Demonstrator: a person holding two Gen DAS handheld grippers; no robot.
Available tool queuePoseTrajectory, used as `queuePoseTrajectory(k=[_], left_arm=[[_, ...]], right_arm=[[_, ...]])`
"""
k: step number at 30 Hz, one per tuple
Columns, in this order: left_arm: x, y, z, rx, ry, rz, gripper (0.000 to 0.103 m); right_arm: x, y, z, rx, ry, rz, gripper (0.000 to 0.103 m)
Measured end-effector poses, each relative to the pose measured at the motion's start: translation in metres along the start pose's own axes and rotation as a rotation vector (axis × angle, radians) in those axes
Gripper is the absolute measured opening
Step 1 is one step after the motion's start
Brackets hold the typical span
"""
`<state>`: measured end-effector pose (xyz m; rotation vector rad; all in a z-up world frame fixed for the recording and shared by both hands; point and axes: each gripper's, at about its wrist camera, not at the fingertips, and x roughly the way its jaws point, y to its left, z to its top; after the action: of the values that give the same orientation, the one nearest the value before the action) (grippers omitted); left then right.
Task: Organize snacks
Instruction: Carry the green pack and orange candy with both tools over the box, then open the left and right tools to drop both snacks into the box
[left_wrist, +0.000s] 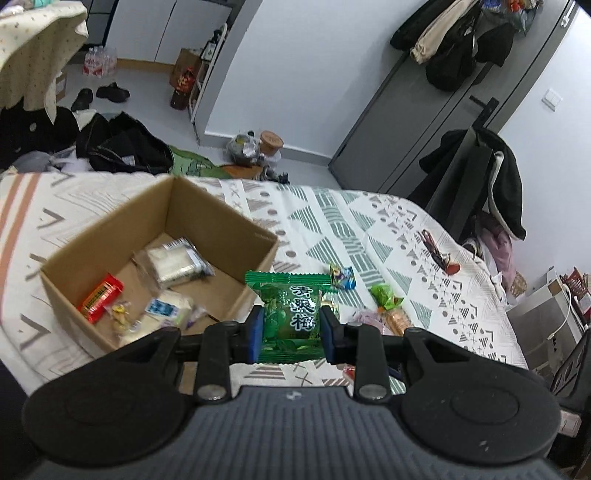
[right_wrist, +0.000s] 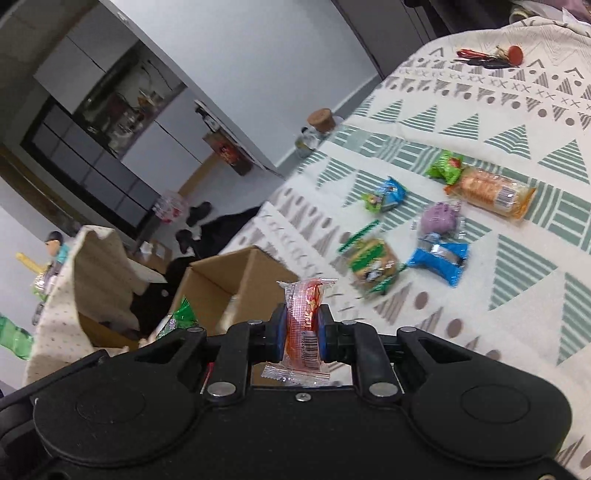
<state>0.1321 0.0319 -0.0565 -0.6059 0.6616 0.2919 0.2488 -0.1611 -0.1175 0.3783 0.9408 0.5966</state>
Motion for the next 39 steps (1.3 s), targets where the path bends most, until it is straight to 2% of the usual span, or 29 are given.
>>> queuePoseTrajectory(k=[6,16,23,31,35,39], left_arm=[[-0.02,0.014,0.011,-0.005,-0.037,0.021,0.031],[-0.024,0.059,0.027,-0.055,-0.047,0.084,0.031],[-0.018,0.087,0.042,-0.098,-0.055,0.112,0.031],[0.0,0.1,0.052,-0.113,-0.015,0.113,0.031],[0.004,0.105,0.058,-0.121,0.002,0.151,0.038],[0.003,0.109,0.061,-0.115,0.008,0.151,0.051]], right_arm=[[0.0,0.023,-0.012,-0.016,-0.012,0.057,0.016],[0.008,0.06,-0.026,-0.042,-0.009,0.124,0.016],[0.02,0.078,-0.024,-0.069,-0.012,0.161,0.016],[0.044,0.088,-0.021,-0.08,0.022,0.166,0.016],[0.055,0.089,-0.021,-0.082,0.046,0.15,0.016],[0.06,0.089,-0.02,-0.093,0.056,0.143,0.017]])
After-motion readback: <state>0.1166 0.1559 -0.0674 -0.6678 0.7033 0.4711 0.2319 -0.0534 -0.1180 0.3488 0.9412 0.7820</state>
